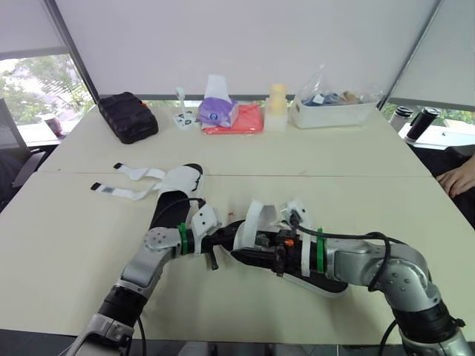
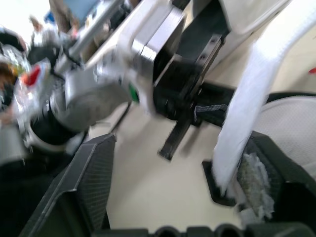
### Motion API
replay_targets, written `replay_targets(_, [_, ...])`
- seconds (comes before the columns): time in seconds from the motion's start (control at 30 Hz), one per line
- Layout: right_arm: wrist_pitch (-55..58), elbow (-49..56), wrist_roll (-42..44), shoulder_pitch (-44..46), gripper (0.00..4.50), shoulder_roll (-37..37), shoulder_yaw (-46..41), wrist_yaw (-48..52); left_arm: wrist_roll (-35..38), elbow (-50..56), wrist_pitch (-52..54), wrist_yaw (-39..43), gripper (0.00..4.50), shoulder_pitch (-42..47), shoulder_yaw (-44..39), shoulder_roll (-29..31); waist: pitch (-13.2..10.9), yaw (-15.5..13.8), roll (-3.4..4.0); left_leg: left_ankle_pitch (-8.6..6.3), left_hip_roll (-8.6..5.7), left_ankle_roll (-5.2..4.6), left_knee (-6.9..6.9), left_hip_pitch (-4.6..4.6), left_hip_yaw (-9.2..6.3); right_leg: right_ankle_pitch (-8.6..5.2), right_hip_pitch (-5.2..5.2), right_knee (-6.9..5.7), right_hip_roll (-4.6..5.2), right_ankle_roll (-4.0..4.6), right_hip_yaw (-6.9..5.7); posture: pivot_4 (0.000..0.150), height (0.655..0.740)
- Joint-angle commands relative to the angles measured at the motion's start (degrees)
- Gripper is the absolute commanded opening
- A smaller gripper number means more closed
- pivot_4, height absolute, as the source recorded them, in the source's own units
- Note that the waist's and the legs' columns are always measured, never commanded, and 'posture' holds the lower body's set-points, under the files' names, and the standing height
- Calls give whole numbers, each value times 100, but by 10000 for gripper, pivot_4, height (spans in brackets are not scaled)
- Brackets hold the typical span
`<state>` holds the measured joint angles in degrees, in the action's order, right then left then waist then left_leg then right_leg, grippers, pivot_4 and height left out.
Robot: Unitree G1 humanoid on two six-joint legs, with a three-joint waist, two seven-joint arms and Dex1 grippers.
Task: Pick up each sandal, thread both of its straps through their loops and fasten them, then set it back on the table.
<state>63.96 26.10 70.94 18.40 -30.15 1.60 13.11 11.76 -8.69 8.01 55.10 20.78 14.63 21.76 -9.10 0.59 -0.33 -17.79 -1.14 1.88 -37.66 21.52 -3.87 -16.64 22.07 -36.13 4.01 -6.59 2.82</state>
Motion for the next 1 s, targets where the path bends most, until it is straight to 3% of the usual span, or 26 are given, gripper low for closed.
replay_targets(0.03, [39, -35, 435, 77, 36217, 160, -289, -299, -287, -360, 160, 19, 0, -203, 257, 32, 0, -3, 0, 0, 0, 0, 1, 0, 0, 0, 1, 0, 0, 0, 0, 1500, 7400])
replay_targets(0.1, [35, -79, 574, 108, 36217, 261, -334, -485, -291, -377, 155, 20, 0, -187, 257, 23, 0, -4, 0, 0, 0, 0, 6, 2, 0, 0, 4, 0, 0, 0, 0, 1500, 7400])
replay_targets(0.2, [18, -137, 669, 139, 28469, 372, -380, -735, -294, -393, 150, 21, 0, -175, 257, 14, 0, -3, 0, 0, 0, 0, 6, 3, 0, 0, 5, 0, 1, 0, 0, 1500, 7400])
replay_targets(0.33, [59, -158, 645, 106, 9691, 387, -350, -894, -294, -373, 154, 22, 0, -197, 266, 15, 0, -3, 0, 0, -1, 0, 6, 3, 0, 0, 5, 0, 2, 0, 0, 1500, 7400])
replay_targets(0.4, [53, -139, 655, 91, 2028, 397, -334, -893, -296, -385, 146, 27, 0, -200, 265, 18, 0, -3, 0, 0, -2, 0, 6, 3, 0, 0, 5, 0, 2, 0, 0, 1500, 7400])
replay_targets(0.43, [50, -124, 660, 84, 784, 395, -326, -884, -297, -388, 144, 28, 0, -201, 265, 19, 0, -2, 0, 0, -2, 0, 6, 3, 0, 0, 5, 0, 1, 0, 0, 1500, 7400])
replay_targets(0.57, [122, 14, 701, -11, 784, 305, -249, -832, -301, -379, 142, 32, 0, -208, 273, 19, 0, -3, 0, 0, -2, 0, 6, 2, 0, 0, 5, 0, 0, 0, -2, 1500, 7400])
replay_targets(0.8, [110, 638, -199, -292, 784, -260, 409, -166, -313, -372, 131, 42, 0, -234, 284, 26, 0, 2, 0, 0, -3, 0, 7, 2, 0, 0, 4, 1, -1, -1, -4, 1500, 7400])
replay_targets(1.0, [4, 426, -771, -284, 784, -117, 462, -255, -318, -365, 121, 32, 0, -239, 289, 13, 0, 1, 0, 0, -2, 0, 7, -2, 0, 0, 2, 1, -17, -1, -4, 1500, 7400])
